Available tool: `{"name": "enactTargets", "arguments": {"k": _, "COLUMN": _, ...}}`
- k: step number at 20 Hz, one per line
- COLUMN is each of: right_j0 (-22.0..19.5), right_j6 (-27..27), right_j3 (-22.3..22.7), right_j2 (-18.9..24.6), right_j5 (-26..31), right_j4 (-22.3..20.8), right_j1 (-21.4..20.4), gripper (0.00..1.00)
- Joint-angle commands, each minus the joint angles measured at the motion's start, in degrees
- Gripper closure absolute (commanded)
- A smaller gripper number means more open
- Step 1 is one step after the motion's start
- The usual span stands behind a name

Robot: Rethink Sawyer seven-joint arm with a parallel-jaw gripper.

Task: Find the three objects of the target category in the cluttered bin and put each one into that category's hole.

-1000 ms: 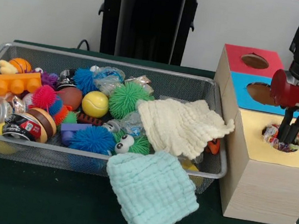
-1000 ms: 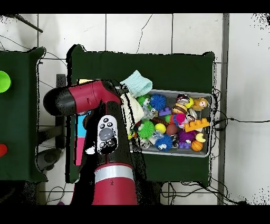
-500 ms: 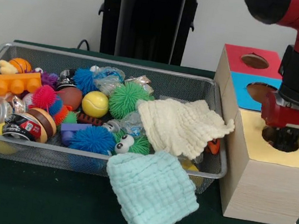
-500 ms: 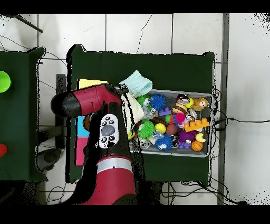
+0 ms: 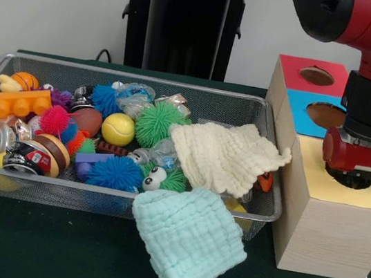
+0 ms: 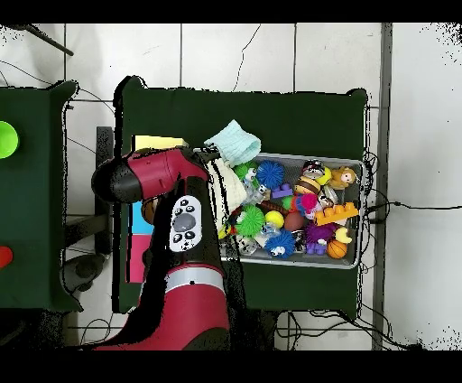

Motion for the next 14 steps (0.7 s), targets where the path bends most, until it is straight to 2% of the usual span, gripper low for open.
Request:
{"name": "enactTargets", "arguments": {"k": 1, "right_j0": -0.54, "right_j6": 4.76, "right_j3": 5.99, "right_j2": 0.0, "right_j5": -5.13, "right_j4": -4.36, "right_j1": 8.62, "gripper": 1.0}}
{"name": "enactTargets", "arguments": {"k": 5, "right_j0": -1.24, "right_j6": 3.24, "right_j3": 6.95, "right_j2": 0.98, "right_j5": -2.31, "right_j4": -3.27, "right_j1": 6.69, "gripper": 1.0}}
{"name": "enactTargets", "arguments": {"k": 10, "right_j0": -3.18, "right_j6": 0.06, "right_j3": 9.83, "right_j2": 3.81, "right_j5": 8.03, "right_j4": 0.3, "right_j1": -0.45, "gripper": 1.0}}
{"name": "enactTargets", "arguments": {"k": 14, "right_j0": -4.01, "right_j6": -2.12, "right_j3": 9.67, "right_j2": 4.88, "right_j5": 17.65, "right_j4": 2.86, "right_j1": -5.7, "gripper": 1.0}}
